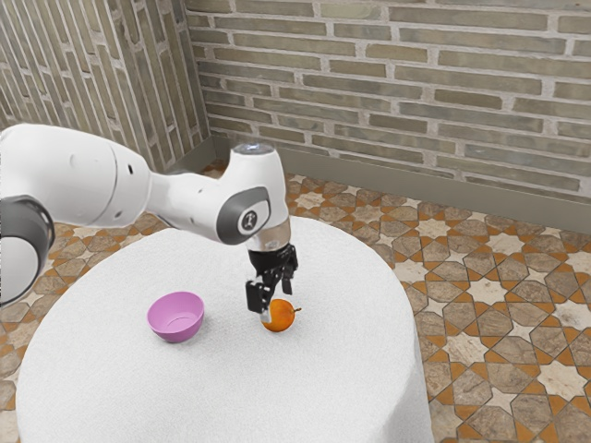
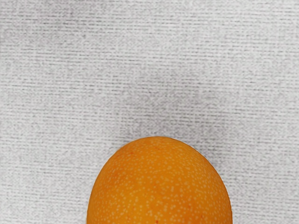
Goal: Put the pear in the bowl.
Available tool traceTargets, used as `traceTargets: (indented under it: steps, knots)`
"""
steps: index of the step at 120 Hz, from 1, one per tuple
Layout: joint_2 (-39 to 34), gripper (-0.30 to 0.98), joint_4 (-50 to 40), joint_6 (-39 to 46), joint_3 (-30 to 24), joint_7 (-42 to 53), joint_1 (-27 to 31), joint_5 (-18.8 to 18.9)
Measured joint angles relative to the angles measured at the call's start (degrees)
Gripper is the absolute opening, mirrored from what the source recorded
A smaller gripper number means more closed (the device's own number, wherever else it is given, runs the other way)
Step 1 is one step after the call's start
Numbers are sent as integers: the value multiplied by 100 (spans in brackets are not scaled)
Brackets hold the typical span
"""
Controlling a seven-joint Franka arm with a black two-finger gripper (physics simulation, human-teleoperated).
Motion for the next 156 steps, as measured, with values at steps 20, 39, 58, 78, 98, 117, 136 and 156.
traceTargets:
  steps: [20,39,58,78,98,117,136,156]
  knots:
    - [81,66,7,49,-5,-235,-13,-16]
    - [178,66,17,137,-5,-398,-15,-23]
    - [263,65,19,211,-5,-522,-25,-29]
    - [308,57,15,288,-5,-619,-50,-30]
    - [318,50,7,311,-5,-692,-58,-30]
    - [315,46,-2,299,-5,-745,-66,-30]
    - [284,42,-4,257,-5,-786,-73,-30]
    - [235,39,-4,199,-5,-819,-75,-32]
